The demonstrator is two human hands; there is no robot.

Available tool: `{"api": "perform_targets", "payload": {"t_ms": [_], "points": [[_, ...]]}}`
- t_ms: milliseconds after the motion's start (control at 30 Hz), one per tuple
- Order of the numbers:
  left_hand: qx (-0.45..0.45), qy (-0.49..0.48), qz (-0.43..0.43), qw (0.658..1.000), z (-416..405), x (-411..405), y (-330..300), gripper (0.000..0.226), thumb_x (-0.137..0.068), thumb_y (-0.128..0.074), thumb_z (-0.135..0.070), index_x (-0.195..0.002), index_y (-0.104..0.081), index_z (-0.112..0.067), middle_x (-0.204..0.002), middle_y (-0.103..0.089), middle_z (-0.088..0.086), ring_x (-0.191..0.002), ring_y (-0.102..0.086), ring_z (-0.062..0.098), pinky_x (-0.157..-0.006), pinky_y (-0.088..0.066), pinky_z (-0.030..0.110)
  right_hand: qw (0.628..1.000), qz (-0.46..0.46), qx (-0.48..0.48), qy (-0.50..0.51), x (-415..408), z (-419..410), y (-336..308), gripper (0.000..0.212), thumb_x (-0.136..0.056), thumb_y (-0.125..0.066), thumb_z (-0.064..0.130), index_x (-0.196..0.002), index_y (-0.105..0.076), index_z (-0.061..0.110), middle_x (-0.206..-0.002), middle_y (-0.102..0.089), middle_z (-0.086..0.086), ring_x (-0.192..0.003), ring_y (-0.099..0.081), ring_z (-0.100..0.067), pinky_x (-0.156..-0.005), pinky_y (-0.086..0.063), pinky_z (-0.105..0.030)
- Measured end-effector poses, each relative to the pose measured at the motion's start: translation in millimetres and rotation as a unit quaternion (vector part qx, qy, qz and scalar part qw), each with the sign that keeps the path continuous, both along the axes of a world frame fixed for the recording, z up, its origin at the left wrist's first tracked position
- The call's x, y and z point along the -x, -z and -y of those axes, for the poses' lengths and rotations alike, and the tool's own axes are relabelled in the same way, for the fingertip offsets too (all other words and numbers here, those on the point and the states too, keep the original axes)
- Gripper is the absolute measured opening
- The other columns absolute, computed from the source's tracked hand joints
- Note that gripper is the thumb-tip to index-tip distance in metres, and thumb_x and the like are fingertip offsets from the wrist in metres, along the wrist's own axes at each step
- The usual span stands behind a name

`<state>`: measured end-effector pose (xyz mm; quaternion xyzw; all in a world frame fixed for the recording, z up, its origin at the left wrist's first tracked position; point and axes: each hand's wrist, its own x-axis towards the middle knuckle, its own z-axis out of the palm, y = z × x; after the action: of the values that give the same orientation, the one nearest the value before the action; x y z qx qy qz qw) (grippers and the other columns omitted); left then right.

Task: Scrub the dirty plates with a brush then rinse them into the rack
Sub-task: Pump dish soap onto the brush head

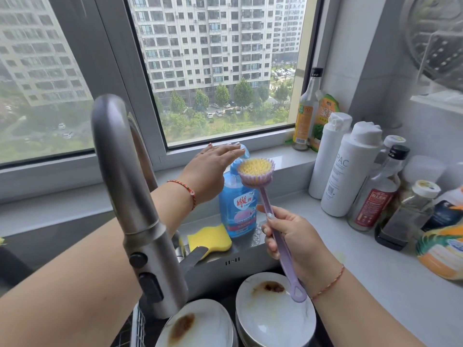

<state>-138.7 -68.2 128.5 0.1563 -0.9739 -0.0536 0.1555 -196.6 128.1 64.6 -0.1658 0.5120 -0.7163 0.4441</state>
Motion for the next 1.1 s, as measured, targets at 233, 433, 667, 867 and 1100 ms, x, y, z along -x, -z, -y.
{"api": "perform_targets", "payload": {"t_ms": [233,433,667,867,1100], "points": [[-0.003,-0.008,0.004,1.0,-1.5,0.4,-1.0,0.088,-0.081,-0.039,0.017,-0.154,-0.026,-0.029,-0.162,-0.023,-0.011,-0.149,-0.018,0.011,-0.122,0.001,0.028,1.0,0.0,0.002,-0.008,1.7,1.4,1.1,0.028,-0.101,-0.037,0.005,-0.111,-0.062,0.014,-0.056,-0.049,-0.004,-0.037,-0.042,-0.011,-0.033,-0.035,-0.018],[-0.011,-0.012,0.002,1.0,-2.3,0.4,-2.5,0.087,-0.081,-0.039,0.017,-0.154,-0.028,-0.03,-0.161,-0.025,-0.011,-0.149,-0.019,0.012,-0.123,-0.003,0.029,1.0,-0.003,0.005,-0.013,2.5,3.6,2.4,0.029,-0.1,-0.037,0.004,-0.112,-0.062,0.013,-0.057,-0.049,-0.004,-0.037,-0.042,-0.012,-0.034,-0.036,-0.019],[-0.019,-0.018,0.0,1.0,-5.4,-0.5,-4.3,0.085,-0.082,-0.039,0.017,-0.153,-0.03,-0.029,-0.161,-0.026,-0.009,-0.148,-0.02,0.014,-0.122,-0.007,0.03,1.0,-0.015,0.002,-0.02,5.4,6.1,4.2,0.027,-0.102,-0.037,0.008,-0.116,-0.06,0.013,-0.057,-0.052,-0.002,-0.038,-0.044,-0.011,-0.034,-0.038,-0.019],[-0.022,-0.016,0.005,1.0,-5.0,0.1,-4.7,0.086,-0.082,-0.039,0.018,-0.153,-0.03,-0.029,-0.161,-0.026,-0.009,-0.148,-0.02,0.014,-0.122,-0.002,0.028,1.0,-0.017,-0.002,-0.026,6.6,7.4,7.3,0.027,-0.102,-0.037,0.01,-0.117,-0.059,0.013,-0.057,-0.054,-0.001,-0.039,-0.046,-0.011,-0.035,-0.039,-0.019],[-0.025,-0.02,0.003,0.999,-7.1,-0.9,-5.1,0.085,-0.083,-0.039,0.018,-0.153,-0.03,-0.029,-0.161,-0.026,-0.009,-0.148,-0.021,0.014,-0.122,-0.007,0.029,0.999,-0.014,0.003,-0.029,5.9,7.3,7.0,0.028,-0.102,-0.036,0.01,-0.113,-0.061,0.016,-0.058,-0.053,-0.002,-0.04,-0.045,-0.011,-0.036,-0.04,-0.019]]}}
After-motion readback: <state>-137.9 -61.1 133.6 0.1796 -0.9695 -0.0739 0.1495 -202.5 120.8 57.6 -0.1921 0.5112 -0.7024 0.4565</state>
